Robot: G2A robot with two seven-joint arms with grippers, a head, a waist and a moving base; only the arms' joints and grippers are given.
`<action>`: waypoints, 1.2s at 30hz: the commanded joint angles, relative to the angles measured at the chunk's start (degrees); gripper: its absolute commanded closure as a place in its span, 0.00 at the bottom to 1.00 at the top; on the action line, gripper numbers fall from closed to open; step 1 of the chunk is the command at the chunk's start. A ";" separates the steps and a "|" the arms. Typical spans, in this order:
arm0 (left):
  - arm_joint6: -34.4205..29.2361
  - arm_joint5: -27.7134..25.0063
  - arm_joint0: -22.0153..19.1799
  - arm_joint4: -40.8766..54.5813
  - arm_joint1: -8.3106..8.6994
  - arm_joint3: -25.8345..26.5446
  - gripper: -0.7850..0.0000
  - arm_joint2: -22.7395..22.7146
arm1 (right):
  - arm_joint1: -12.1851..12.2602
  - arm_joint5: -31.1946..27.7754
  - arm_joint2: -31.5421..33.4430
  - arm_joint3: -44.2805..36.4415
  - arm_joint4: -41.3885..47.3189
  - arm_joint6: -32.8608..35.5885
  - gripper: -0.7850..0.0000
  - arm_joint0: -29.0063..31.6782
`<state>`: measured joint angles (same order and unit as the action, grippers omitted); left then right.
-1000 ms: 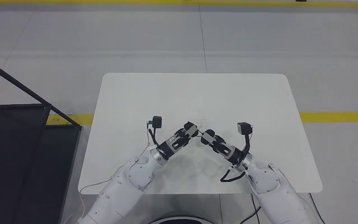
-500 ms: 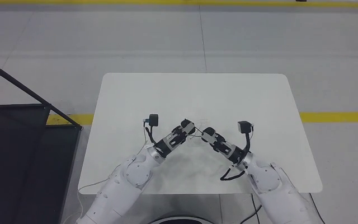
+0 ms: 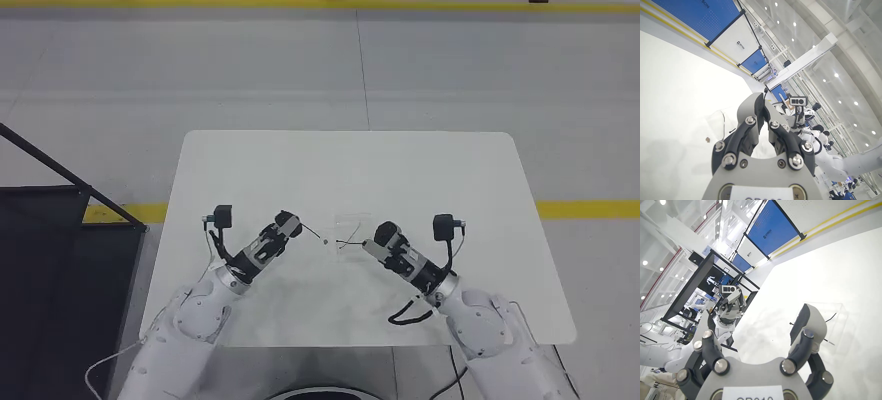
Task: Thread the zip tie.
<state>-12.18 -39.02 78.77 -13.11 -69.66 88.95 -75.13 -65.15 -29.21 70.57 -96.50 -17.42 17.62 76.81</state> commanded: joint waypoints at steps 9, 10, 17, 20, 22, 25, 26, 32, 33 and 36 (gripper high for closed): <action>-8.09 -0.15 4.07 7.42 1.45 2.70 1.00 -5.11 | 0.05 7.26 -1.36 -5.82 -14.98 1.16 0.00 -0.87; -8.90 -0.07 4.08 8.28 1.56 2.75 1.00 -5.46 | 0.04 9.31 -2.10 -7.65 -18.88 1.63 0.00 -0.77; -10.97 1.36 4.83 11.62 1.92 3.81 1.00 -6.50 | -0.82 28.77 -11.02 -18.27 -47.30 8.82 0.00 -1.67; -11.14 1.60 4.89 11.69 1.98 4.00 1.00 -6.58 | -1.25 32.70 -13.29 -19.33 -51.72 9.61 0.00 -2.14; -11.12 1.68 4.88 11.53 1.99 4.05 1.00 -6.60 | -1.25 32.70 -13.29 -19.33 -51.72 9.61 0.00 -2.14; -11.12 1.68 4.88 11.53 1.99 4.05 1.00 -6.60 | -1.25 32.70 -13.29 -19.33 -51.72 9.61 0.00 -2.14; -11.12 1.68 4.88 11.53 1.99 4.05 1.00 -6.60 | -1.25 32.70 -13.29 -19.33 -51.72 9.61 0.00 -2.14; -9.87 2.97 5.14 11.42 1.91 5.05 1.00 -6.40 | -1.30 31.80 -13.96 -19.01 -53.98 12.38 0.00 -2.78; -9.25 3.34 5.22 11.45 1.89 5.32 1.00 -6.45 | -1.46 32.21 -14.64 -18.87 -55.18 14.80 0.00 -3.65; -7.64 4.56 5.52 11.37 1.85 5.80 1.00 -6.85 | -2.41 33.91 -18.15 -17.79 -58.55 23.57 0.00 -7.97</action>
<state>-20.35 -34.82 84.21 -1.77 -67.81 94.68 -81.79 -67.25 3.80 53.56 -114.85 -74.98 37.80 70.40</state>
